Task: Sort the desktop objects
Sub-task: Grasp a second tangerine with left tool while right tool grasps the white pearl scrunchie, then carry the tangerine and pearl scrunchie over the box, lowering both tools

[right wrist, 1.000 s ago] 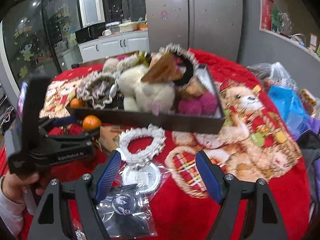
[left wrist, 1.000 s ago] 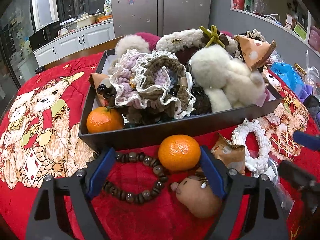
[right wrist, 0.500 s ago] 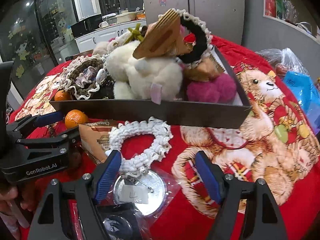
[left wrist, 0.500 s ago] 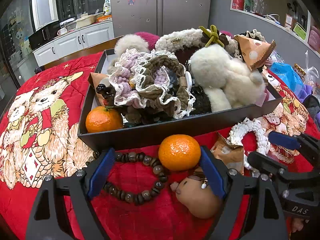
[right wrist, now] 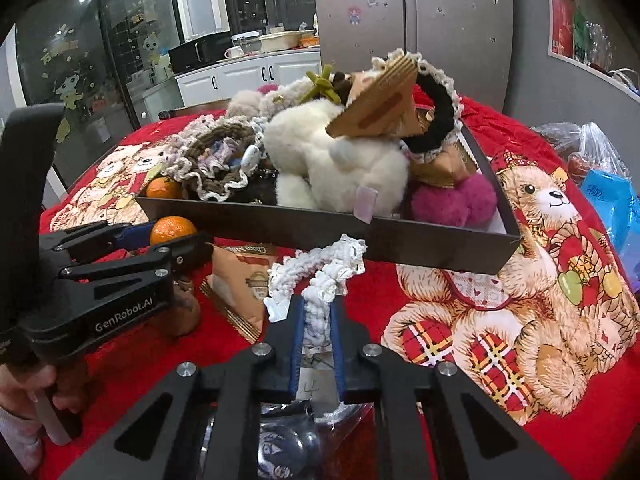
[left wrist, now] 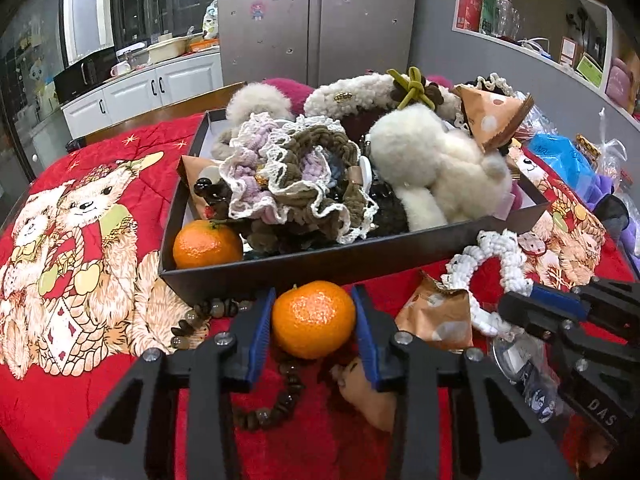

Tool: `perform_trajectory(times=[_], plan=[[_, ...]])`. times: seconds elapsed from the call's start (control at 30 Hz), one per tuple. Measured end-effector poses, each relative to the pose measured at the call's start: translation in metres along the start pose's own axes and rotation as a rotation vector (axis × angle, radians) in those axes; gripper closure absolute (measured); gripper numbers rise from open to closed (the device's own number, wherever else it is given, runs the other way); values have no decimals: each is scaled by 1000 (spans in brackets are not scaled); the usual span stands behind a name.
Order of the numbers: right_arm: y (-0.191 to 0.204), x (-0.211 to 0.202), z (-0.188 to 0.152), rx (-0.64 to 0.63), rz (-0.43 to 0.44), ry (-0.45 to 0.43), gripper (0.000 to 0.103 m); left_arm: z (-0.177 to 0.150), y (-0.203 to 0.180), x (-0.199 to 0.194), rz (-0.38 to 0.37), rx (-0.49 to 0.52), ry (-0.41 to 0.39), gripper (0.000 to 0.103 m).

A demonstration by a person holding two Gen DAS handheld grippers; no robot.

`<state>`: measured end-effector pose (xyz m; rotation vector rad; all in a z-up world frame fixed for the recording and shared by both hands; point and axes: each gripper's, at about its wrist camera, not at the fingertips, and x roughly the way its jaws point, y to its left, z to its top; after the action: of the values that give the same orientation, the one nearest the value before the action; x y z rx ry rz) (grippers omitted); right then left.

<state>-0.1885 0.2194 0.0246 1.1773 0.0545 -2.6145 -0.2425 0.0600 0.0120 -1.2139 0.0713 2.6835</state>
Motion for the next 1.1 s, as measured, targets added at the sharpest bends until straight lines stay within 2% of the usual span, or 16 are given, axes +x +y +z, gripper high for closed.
perform_trajectory(times=[0.17,0.63,1.1], plan=[[2,-11,2,-7,9,-20,91,-2,-2,-4,-32,0,-1,64],[9,-33,8,-30,24,-57,91,0,-11,-24,-61,-3,-17,64],[25,-54,28,-27,55,-103,91,17,-4,-64,-32,-26,-59,64]])
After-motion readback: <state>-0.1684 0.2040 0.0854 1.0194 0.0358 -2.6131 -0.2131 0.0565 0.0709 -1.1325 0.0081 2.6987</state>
